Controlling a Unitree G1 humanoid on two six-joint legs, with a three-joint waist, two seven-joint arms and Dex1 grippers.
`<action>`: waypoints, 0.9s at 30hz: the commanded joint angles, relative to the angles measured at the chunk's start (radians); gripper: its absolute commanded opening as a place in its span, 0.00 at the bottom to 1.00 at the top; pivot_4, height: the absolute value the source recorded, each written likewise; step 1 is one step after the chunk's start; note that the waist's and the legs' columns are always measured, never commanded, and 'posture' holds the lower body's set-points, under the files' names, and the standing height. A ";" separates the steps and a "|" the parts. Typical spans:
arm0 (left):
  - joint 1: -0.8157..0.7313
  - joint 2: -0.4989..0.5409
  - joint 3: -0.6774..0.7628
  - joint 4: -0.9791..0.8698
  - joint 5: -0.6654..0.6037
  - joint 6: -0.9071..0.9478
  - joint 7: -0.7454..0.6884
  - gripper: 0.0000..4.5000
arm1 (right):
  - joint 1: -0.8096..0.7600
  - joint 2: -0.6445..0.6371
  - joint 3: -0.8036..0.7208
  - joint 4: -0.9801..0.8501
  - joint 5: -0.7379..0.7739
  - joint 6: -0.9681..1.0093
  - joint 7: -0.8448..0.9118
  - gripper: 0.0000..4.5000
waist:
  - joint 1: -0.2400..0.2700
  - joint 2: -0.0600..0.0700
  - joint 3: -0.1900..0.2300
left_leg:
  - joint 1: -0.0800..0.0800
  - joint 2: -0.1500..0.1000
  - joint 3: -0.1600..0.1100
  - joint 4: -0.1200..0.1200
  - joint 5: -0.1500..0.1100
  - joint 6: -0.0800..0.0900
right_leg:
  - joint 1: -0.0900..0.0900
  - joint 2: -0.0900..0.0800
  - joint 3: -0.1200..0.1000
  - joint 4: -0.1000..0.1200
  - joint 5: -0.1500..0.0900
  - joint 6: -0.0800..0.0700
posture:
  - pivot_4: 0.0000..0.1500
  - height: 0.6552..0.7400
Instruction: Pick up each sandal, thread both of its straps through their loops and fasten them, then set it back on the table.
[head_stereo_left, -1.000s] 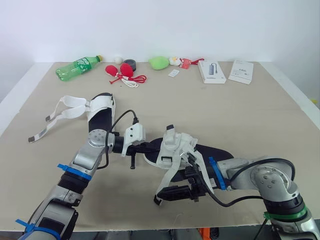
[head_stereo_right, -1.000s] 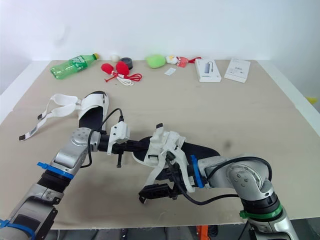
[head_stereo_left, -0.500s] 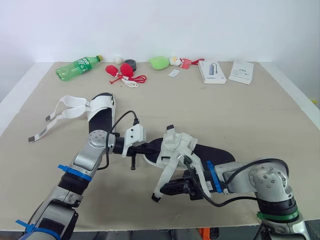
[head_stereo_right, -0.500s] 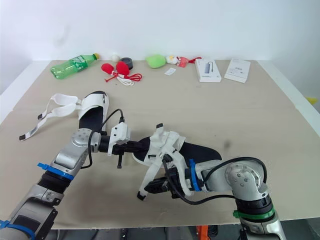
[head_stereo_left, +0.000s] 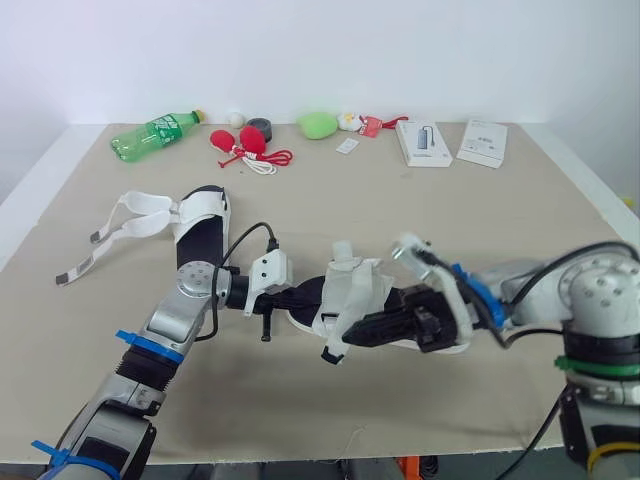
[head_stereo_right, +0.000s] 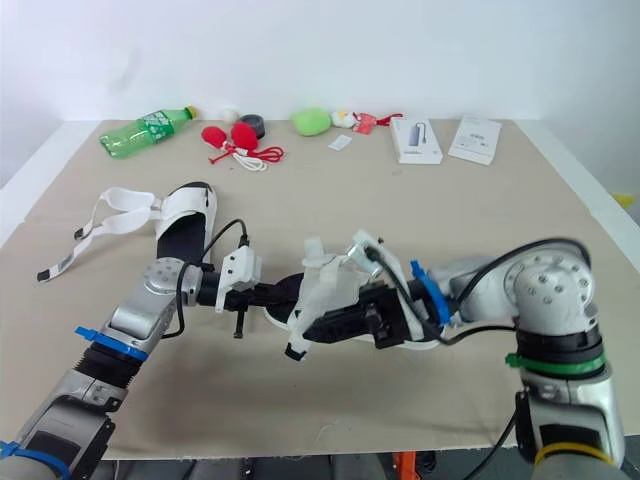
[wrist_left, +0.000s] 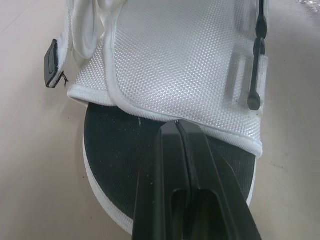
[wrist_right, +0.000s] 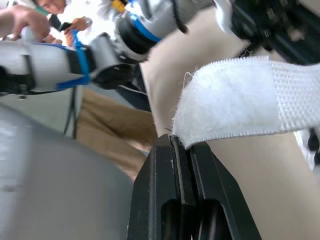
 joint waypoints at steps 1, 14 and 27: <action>-0.023 -0.010 -0.006 0.014 0.008 -0.019 -0.002 0.00 | -0.053 -0.029 0.048 0.067 -0.129 -0.029 0.072 0.01 | 0.001 0.000 0.000 | 0.000 0.000 0.000 0.000 0.000 0.000 | 0.000 0.000 0.000 0.000 0.000 0.000 | 1.00 1.00; -0.051 -0.028 -0.008 0.056 0.020 -0.050 -0.009 0.00 | -0.219 -0.067 0.208 0.222 -0.436 -0.105 0.335 0.01 | 0.000 0.001 0.000 | -0.003 0.000 0.000 0.001 0.000 0.000 | -0.003 0.000 0.000 0.000 0.000 0.001 | 1.00 1.00; -0.035 -0.025 -0.011 0.043 0.018 -0.045 -0.010 0.00 | -0.234 -0.126 0.293 0.248 -0.566 -0.140 0.523 0.01 | 0.000 0.001 0.000 | -0.005 -0.001 0.000 0.001 0.000 0.000 | -0.005 0.000 0.000 0.000 0.000 0.001 | 1.00 1.00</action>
